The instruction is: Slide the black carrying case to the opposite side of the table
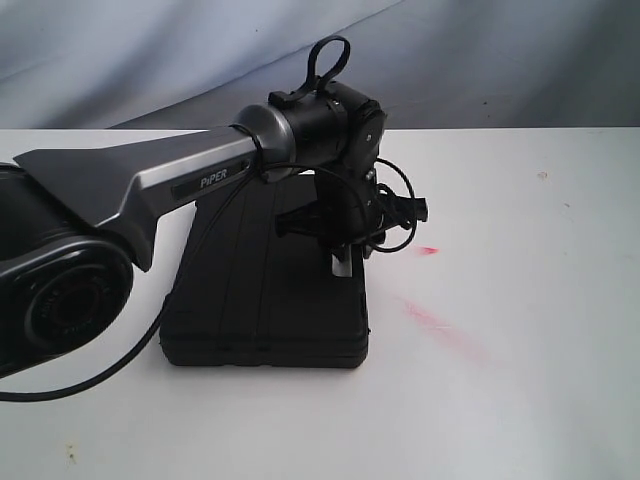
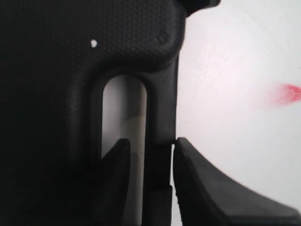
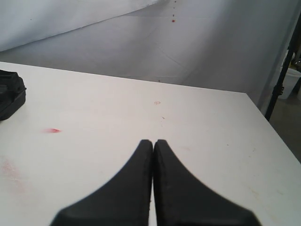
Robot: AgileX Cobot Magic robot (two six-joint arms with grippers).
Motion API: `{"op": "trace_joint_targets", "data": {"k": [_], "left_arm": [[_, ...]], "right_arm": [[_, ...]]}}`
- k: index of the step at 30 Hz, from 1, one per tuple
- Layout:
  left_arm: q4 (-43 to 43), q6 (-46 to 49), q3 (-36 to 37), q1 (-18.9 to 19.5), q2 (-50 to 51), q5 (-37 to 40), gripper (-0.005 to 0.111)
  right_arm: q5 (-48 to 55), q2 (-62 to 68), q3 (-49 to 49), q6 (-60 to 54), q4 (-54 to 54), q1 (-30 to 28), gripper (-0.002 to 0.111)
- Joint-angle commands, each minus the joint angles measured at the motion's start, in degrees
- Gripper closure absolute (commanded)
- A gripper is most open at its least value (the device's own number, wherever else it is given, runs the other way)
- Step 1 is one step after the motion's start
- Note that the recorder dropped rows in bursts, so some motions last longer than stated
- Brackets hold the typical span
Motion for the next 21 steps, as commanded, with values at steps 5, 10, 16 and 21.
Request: {"op": "trace_joint_targets", "data": {"k": [5, 10, 16, 21], "left_arm": [[1.8, 0.3, -1.0, -0.1, -0.4, -0.3, 0.076], [1.8, 1.0, -3.7, -0.1, -0.4, 1.0, 0.076], [3.0, 3.6, -8.5, -0.1, -0.4, 6.8, 0.076], [8.7, 13.5, -12.4, -0.3, -1.0, 9.2, 0.077]], "right_arm": [[-0.2, -0.2, 0.2, 0.0, 0.0, -0.4, 0.108], [-0.2, -0.2, 0.2, 0.0, 0.0, -0.4, 0.108], [-0.2, -0.2, 0.2, 0.0, 0.0, -0.4, 0.108], [-0.2, -0.2, 0.2, 0.0, 0.0, -0.4, 0.108]]}}
